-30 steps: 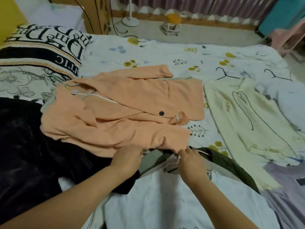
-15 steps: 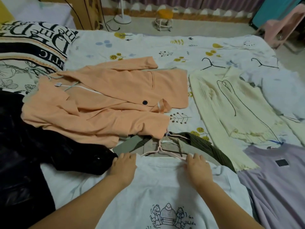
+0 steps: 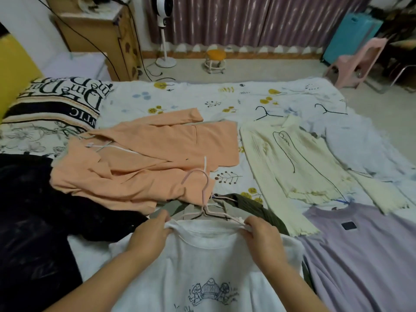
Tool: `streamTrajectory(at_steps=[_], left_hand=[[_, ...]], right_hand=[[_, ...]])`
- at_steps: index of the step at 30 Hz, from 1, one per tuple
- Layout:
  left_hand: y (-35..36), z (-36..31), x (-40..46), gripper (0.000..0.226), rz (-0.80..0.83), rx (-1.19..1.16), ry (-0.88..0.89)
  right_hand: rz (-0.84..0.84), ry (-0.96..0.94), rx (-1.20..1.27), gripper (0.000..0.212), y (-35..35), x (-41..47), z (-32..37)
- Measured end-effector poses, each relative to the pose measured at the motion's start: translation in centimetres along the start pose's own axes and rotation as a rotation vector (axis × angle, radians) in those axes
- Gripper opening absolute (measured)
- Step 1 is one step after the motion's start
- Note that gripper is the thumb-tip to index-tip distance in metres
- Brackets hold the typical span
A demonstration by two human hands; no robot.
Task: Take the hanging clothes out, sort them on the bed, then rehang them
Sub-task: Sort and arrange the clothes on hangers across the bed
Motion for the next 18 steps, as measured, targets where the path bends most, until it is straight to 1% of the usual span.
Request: streamTrajectory(at_steps=[5,8,11,13,15,17,18], left_hand=[[-5.6,-1.5,-4.4,0.014,-0.154,-0.145,0.064],[-8.7,-2.3,-8.0,0.01,-0.203,-0.153,0.096],[-11.3,-3.0,-12.5,0.019,-0.242,-0.169,0.129],[-12.8,-3.6,-15.8,0.023,-0.257,-0.202,0.148],[-14.1,-4.1,-19.1,0.012,-0.253,-0.225,0.161],[-14.9,-4.8,-22.0,0.031,-0.208,-0.206,0.181],[-15.2,-5.1,-23.3,0.031,-0.183,-0.206,0.196]], right_hand=[[-0.125,-0.023,0.056,0.009,-4.8,-3.1,3.1],[-0.173,-0.051,0.035,0.011,-7.4,-6.2,5.2],[-0.224,-0.078,0.034,0.011,-9.9,-10.1,7.0],[-0.254,-0.08,0.058,0.01,-11.4,-13.3,7.9],[-0.274,-0.076,0.078,0.01,-12.9,-16.5,8.6],[-0.299,-0.061,0.094,0.01,-14.3,-19.4,8.9],[-0.317,-0.052,0.103,0.011,-15.1,-20.8,9.0]])
Point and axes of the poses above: each hand's wrist, its own x-axis towards the middle knuckle, its own y-axis out of the palm, z = x × y, the point moved 5 cm from there along x, towards the middle knuckle, and after that the axes turned 7 degrees about y, right-handed, at the moved point
